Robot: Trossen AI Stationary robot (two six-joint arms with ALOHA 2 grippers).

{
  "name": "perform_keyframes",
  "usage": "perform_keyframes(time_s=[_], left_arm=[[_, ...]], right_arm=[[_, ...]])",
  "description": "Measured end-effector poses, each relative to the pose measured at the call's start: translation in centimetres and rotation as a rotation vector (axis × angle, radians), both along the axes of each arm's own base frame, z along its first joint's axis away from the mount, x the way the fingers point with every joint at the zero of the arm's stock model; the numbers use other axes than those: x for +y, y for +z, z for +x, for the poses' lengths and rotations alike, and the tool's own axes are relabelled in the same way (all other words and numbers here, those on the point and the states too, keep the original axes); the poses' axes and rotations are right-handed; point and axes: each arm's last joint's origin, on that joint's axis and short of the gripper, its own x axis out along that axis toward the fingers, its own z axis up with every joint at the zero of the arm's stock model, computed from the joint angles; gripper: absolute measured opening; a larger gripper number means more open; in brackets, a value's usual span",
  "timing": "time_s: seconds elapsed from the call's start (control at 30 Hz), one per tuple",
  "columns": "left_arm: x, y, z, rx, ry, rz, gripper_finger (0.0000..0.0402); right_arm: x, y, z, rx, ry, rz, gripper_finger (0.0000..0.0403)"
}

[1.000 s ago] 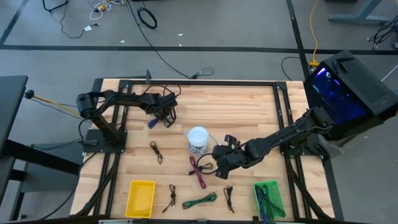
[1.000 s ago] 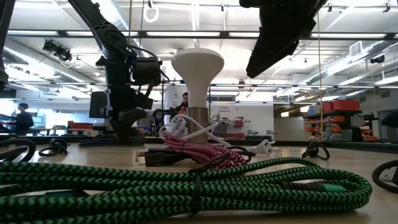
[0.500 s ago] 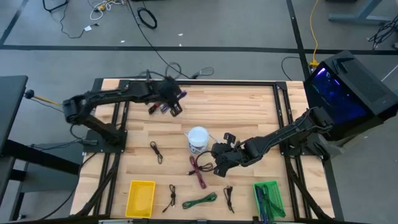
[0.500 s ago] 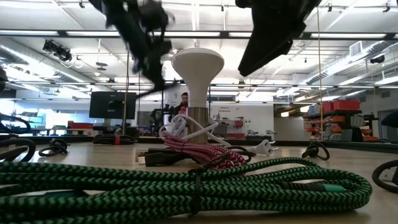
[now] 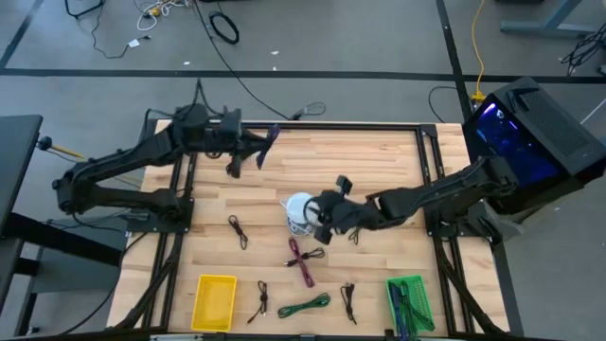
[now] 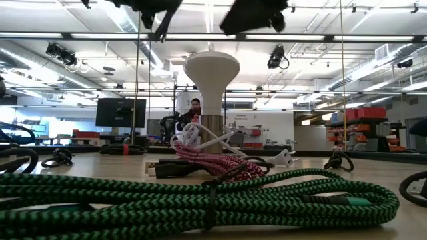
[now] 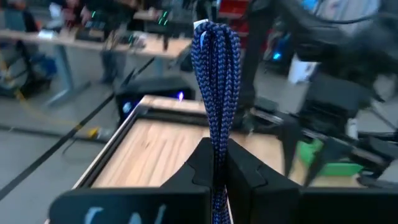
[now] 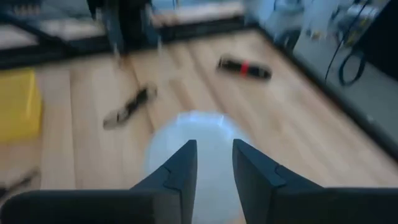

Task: Pick & Place USB Port
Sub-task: Put the purple charger cable into the green bin

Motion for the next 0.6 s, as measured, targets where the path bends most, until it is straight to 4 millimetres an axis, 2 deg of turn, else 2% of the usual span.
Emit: perform_keyframes(time_s=[0.2, 0.3, 0.6], left_arm=[[-1.9, -1.4, 0.1, -0.207, -0.111, 0.029, 0.0018], [-2.9, -2.1, 0.3, -0.301, -0.159, 0.051, 0.0018], [-5.0, -4.6, 0.5, -0.401, -0.163, 0.089, 0.0018]], right_arm=[[-1.4, 1.9, 1.0, -0.141, 0.024, -0.095, 0.0103], [-2.2, 2.3, 1.3, -0.178, 0.028, -0.080, 0.0105], [-3.0, 3.5, 2.0, -0.308, 0.147, -0.048, 0.0138]])
